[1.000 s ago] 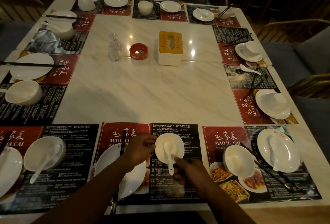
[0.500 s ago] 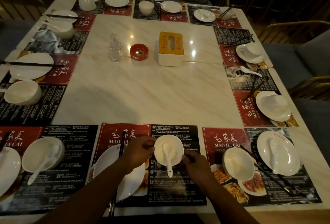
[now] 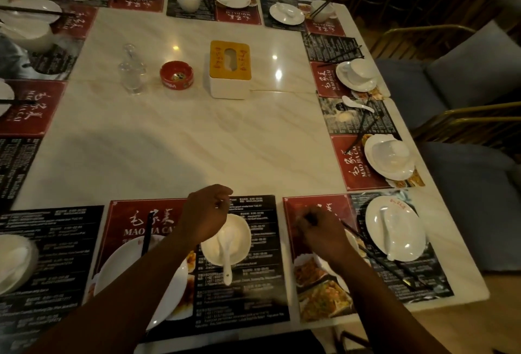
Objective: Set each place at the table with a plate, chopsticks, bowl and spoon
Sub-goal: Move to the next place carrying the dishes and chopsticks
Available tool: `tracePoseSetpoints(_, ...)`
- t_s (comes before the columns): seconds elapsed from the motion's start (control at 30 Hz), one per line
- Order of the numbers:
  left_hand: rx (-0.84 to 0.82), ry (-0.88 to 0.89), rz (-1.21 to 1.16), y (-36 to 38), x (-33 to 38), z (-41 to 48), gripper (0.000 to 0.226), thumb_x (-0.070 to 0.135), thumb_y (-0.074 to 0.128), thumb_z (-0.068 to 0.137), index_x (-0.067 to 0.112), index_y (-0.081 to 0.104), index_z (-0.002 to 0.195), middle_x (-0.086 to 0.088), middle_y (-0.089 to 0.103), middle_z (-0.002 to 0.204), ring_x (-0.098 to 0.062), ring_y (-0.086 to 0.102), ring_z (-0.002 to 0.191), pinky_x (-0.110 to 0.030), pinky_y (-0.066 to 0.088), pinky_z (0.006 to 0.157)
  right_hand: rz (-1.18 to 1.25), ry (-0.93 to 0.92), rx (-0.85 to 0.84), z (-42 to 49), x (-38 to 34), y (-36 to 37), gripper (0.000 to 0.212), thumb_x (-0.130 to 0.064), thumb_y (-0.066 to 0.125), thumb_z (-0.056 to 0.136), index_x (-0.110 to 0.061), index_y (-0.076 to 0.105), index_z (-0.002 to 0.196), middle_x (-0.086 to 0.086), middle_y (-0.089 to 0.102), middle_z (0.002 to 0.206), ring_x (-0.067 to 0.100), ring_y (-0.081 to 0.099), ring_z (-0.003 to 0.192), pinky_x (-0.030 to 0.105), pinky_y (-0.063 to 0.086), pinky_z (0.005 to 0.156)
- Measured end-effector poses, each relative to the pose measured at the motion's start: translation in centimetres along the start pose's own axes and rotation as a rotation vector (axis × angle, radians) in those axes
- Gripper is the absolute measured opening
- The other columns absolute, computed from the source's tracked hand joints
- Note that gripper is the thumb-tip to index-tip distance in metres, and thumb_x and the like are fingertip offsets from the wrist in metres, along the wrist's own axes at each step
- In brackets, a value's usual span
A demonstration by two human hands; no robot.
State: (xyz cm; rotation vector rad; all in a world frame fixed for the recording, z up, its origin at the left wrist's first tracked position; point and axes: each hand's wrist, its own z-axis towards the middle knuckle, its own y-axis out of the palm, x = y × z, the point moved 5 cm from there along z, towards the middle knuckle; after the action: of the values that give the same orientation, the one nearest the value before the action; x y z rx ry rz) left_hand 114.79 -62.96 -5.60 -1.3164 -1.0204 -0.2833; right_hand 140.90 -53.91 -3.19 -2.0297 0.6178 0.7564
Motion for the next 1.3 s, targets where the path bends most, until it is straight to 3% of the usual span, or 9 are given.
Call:
tracePoseSetpoints(0.1, -0.069, 0.019, -0.081, 2.4, 2.5, 0.8, 0.019, 0.013, 0.067, 0.091, 0.023, 0.072, 0.105, 0.011, 0.072, 0.097, -0.001, 0.068, 0.082, -0.004, 0.048, 0.077, 0.027, 0.006, 0.076, 1.7, 1.3, -4.9, 0.013, -0.017, 0.065, 0.092, -0.023, 0.071, 0.082, -0.003, 0.074, 0.079, 0.016, 0.071, 0.078, 0.04, 0.058, 0.074)
tracePoseSetpoints(0.3, -0.164, -0.012, -0.077, 8.6, 6.8, 2.5, 0.02, 0.015, 0.067, 0.092, 0.024, 0.071, 0.109, 0.011, 0.07, 0.099, -0.001, 0.066, 0.086, -0.006, 0.047, 0.078, 0.032, 0.014, 0.174, 5.5, 5.6, -13.9, 0.012, -0.018, 0.07, 0.087, -0.028, 0.072, 0.082, -0.006, 0.075, 0.085, 0.019, 0.07, 0.085, 0.046, 0.057, 0.085)
tracePoseSetpoints(0.57, -0.143, -0.199, -0.085, 16.4, 11.2, 2.1, 0.019, 0.025, 0.067, 0.093, 0.026, 0.068, 0.112, 0.012, 0.069, 0.101, 0.005, 0.062, 0.086, -0.007, 0.048, 0.068, 0.005, -0.057, 0.02, 12.7, 11.1, -20.2, 0.007, -0.01, 0.064, 0.094, -0.015, 0.069, 0.092, 0.003, 0.073, 0.096, 0.02, 0.07, 0.085, 0.016, 0.05, 0.057)
tracePoseSetpoints(0.67, -0.12, -0.238, -0.075, 18.2, 12.0, 0.6, 0.024, 0.024, 0.067, 0.093, 0.022, 0.069, 0.117, 0.01, 0.069, 0.106, 0.005, 0.062, 0.088, -0.011, 0.051, 0.076, -0.028, -0.067, -0.01, 14.7, 13.9, -21.4, 0.015, -0.011, 0.065, 0.091, -0.025, 0.071, 0.09, -0.002, 0.074, 0.092, 0.019, 0.071, 0.085, 0.035, 0.061, 0.073)
tracePoseSetpoints(0.77, -0.107, -0.299, -0.051, 19.0, 12.4, -0.6, 0.026, 0.025, 0.065, 0.094, 0.026, 0.068, 0.119, 0.012, 0.068, 0.11, 0.001, 0.062, 0.093, -0.005, 0.042, 0.072, -0.033, -0.039, -0.025, 15.7, 15.9, -22.8, 0.019, -0.013, 0.068, 0.087, -0.032, 0.072, 0.085, -0.008, 0.074, 0.088, 0.019, 0.071, 0.086, 0.049, 0.059, 0.084)
tracePoseSetpoints(1.03, -0.098, -0.361, 0.006, 20.0, 13.6, -1.5, 0.028, 0.026, 0.063, 0.096, 0.025, 0.065, 0.123, 0.013, 0.064, 0.107, 0.008, 0.052, 0.084, -0.003, 0.035, 0.066, 0.026, -0.029, -0.031, 15.3, 18.3, -23.6, 0.02, -0.015, 0.07, 0.083, -0.035, 0.074, 0.084, -0.01, 0.074, 0.088, 0.019, 0.071, 0.088, 0.051, 0.058, 0.085)
tracePoseSetpoints(1.13, -0.119, -0.344, 0.019, 20.0, 13.8, -1.9, 0.028, 0.027, 0.063, 0.096, 0.023, 0.065, 0.124, 0.015, 0.06, 0.103, 0.003, 0.055, 0.088, -0.004, 0.035, 0.068, 0.021, -0.041, -0.018, 12.8, 17.7, -22.3, 0.027, -0.004, 0.065, 0.086, -0.029, 0.072, 0.08, -0.007, 0.074, 0.085, 0.019, 0.07, 0.084, 0.05, 0.058, 0.083)
tracePoseSetpoints(1.2, -0.129, -0.331, 0.018, 19.8, 13.5, -2.3, 0.026, 0.03, 0.062, 0.096, 0.023, 0.066, 0.121, 0.011, 0.066, 0.107, -0.002, 0.059, 0.093, -0.006, 0.037, 0.07, -0.034, -0.105, -0.085, 10.8, 16.7, -20.0, 0.024, -0.01, 0.062, 0.086, -0.033, 0.071, 0.083, -0.008, 0.073, 0.082, 0.018, 0.07, 0.081, 0.049, 0.058, 0.083)
tracePoseSetpoints(1.3, -0.148, -0.364, -0.026, 19.6, 12.5, -3.2, 0.024, 0.032, 0.061, 0.097, 0.024, 0.067, 0.119, 0.009, 0.067, 0.109, -0.006, 0.062, 0.101, -0.01, 0.04, 0.073, -0.173, -0.216, -0.248, 7.6, 14.7, -15.4, 0.011, -0.028, 0.06, 0.093, -0.035, 0.067, 0.099, -0.011, 0.073, 0.091, 0.008, 0.068, 0.078, 0.032, 0.058, 0.076)
